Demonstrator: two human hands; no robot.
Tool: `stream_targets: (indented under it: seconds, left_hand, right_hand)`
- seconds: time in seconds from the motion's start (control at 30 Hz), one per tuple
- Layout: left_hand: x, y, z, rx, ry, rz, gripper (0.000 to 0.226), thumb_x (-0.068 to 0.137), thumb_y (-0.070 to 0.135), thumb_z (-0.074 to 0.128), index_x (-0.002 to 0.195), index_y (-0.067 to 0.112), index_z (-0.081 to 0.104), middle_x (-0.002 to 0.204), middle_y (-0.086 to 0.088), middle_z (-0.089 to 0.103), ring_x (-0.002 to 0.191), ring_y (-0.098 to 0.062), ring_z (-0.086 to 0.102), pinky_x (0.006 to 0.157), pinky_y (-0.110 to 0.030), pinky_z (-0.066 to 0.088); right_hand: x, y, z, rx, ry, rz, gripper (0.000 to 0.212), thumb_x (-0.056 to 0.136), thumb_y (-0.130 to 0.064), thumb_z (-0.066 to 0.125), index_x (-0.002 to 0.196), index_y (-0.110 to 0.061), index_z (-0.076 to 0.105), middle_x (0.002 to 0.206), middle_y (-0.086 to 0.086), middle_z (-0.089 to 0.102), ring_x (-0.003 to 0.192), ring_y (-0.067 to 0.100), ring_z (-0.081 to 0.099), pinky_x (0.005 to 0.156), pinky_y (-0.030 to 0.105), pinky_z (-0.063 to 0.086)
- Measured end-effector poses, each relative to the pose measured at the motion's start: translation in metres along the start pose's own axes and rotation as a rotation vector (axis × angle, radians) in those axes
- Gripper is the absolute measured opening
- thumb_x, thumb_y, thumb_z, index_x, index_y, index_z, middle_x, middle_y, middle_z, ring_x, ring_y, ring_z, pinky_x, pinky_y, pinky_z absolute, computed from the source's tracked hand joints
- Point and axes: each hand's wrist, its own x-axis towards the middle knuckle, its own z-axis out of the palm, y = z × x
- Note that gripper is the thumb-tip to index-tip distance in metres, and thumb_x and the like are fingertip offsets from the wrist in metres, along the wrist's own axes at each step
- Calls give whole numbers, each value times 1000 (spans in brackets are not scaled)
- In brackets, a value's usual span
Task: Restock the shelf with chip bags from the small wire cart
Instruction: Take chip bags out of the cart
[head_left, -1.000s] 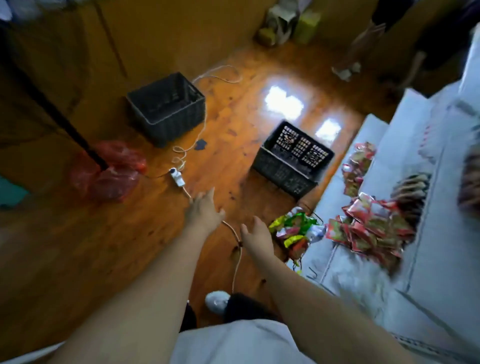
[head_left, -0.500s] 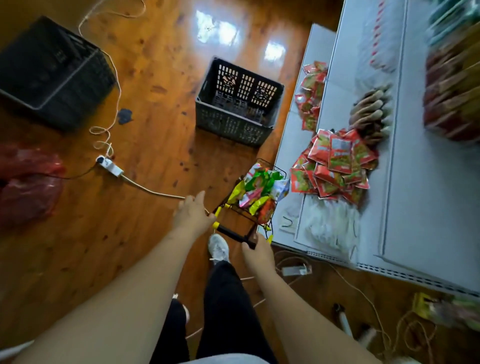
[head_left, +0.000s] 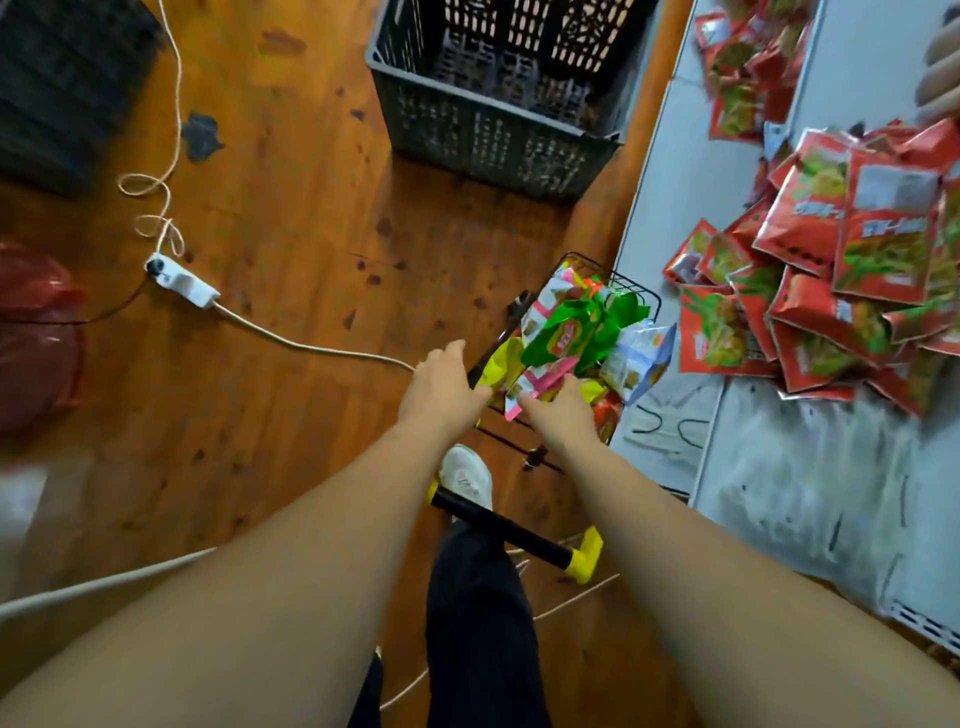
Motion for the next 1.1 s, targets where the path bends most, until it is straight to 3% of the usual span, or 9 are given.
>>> stream_targets:
  seconds: [0.07,0.13,0.23,0.37,0.6,0.77,0.87,1.0,1.1]
  left_hand:
    - [25,3,22,29,-17,39,69,89,35,62,147,13,33,138,-14,48,130,-33,45,104,-44,43]
    - [45,6,43,56,-77,68,67,86,34,63,144,13,36,135,-15,49,127,-34,48,101,-45,44]
    - [61,8,65,101,-76,71,54,84,33,67,130,13,47,122,-14,51,116,-35,54,94,-45,48]
    - [58,13,64,25,-25,17,27,85,25,62,108,10,64,108,-15,56,103,-37,59,84,-41,48]
    - [7,22,24,-32,49,95,23,88,30,54,81,9,61,96,-12,55,94,-35,55,77,-42,47]
    - [-54,24,-18,-215,8,166,16,92,26,49,87,11,46,87,-10,58,82,-33,53,67,-41,40]
    - [-96,13,-47,-343,13,164,16,94,26,47,86,14,41,81,-8,56,78,-32,50,64,-38,34]
    - [-153,-22,-84,-526,29,119,27,92,38,58,93,15,44,83,-3,57,80,-26,53,70,-39,41]
    - [-208,-63,-113,-700,55,130,39,86,38,70,109,15,48,102,-6,62,89,-20,56,83,-36,48]
  right_hand:
    - [36,1,13,47,33,31,80,70,-47,70,135,-8,43,121,8,63,112,30,60,80,29,42]
    - [59,0,22,95,69,95,93,71,-46,72,143,-4,32,128,13,59,119,34,56,86,33,46]
    - [75,6,26,72,186,172,77,76,-33,75,135,0,37,129,19,57,118,37,56,90,37,47]
    - [69,16,24,49,226,122,54,78,-27,73,121,-4,49,121,18,61,111,37,59,84,37,48]
    - [0,12,10,75,304,-39,51,71,-15,71,117,-7,50,111,15,63,101,35,61,73,29,41]
    - [-70,0,3,165,319,-86,44,70,-23,69,110,-15,55,105,7,65,98,30,62,76,31,47]
    - [-123,-15,2,209,317,-126,62,71,-34,70,128,-19,51,113,2,64,105,24,61,87,37,51]
    - [-205,-36,13,229,342,-224,60,79,-39,71,131,-17,53,119,4,61,108,23,59,92,41,51]
    - [-276,-52,38,245,257,-319,55,83,-53,62,128,-21,59,121,4,62,108,20,61,92,44,53]
